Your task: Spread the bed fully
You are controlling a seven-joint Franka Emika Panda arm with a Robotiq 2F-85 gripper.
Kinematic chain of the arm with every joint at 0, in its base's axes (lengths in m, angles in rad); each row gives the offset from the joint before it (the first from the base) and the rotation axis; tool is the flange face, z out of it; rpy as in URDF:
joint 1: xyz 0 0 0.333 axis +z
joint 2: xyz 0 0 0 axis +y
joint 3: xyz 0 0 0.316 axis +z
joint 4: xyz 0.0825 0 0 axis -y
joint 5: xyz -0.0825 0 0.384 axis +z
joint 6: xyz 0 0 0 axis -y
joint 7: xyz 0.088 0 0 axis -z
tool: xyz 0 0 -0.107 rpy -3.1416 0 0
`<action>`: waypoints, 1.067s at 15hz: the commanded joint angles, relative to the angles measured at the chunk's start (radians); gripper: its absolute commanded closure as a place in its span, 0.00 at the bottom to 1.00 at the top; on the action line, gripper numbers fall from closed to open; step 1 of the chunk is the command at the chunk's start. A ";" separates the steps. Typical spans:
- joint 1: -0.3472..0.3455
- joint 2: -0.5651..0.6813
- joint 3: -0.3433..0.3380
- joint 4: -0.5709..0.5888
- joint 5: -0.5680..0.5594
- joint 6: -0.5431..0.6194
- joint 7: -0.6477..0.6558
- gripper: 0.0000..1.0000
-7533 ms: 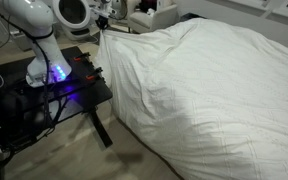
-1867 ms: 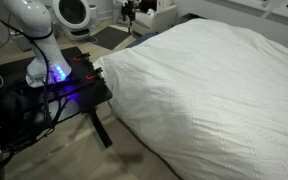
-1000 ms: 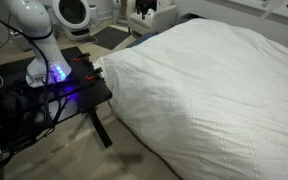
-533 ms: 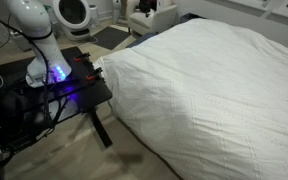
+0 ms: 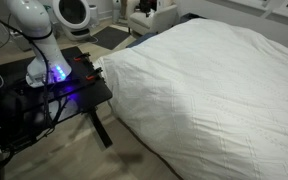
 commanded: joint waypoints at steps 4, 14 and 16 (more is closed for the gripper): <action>0.003 0.009 -0.009 0.017 -0.003 -0.043 0.021 0.00; -0.001 -0.041 0.022 -0.157 0.007 -0.140 -0.066 0.00; -0.004 -0.052 0.029 -0.197 0.010 -0.150 -0.085 0.00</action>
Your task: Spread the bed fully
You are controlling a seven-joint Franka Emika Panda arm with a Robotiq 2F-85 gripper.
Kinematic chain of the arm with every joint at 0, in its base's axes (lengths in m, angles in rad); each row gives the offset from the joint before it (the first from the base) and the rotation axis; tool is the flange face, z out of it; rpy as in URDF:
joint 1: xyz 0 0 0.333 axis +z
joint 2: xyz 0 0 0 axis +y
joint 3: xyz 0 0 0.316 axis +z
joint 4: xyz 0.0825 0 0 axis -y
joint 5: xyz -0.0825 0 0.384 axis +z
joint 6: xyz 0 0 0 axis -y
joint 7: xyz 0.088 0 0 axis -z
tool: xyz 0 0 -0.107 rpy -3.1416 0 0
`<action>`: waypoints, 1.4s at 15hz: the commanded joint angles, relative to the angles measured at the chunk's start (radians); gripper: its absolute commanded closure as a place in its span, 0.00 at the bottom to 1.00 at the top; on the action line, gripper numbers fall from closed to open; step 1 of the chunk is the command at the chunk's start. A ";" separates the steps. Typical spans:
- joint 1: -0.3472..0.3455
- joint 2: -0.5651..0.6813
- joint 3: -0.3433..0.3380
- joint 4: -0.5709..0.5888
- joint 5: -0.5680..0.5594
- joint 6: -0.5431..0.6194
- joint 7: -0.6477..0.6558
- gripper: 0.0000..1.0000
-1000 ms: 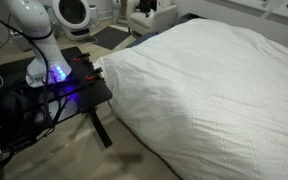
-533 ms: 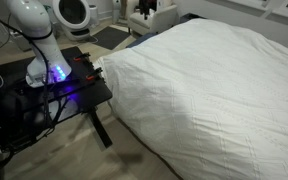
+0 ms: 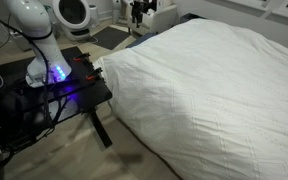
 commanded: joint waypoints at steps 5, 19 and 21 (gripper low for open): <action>-0.017 -0.092 0.016 -0.168 0.013 -0.065 -0.092 0.00; -0.081 -0.195 0.025 -0.393 0.084 -0.124 -0.309 0.00; -0.082 -0.173 0.029 -0.409 0.106 -0.122 -0.342 0.00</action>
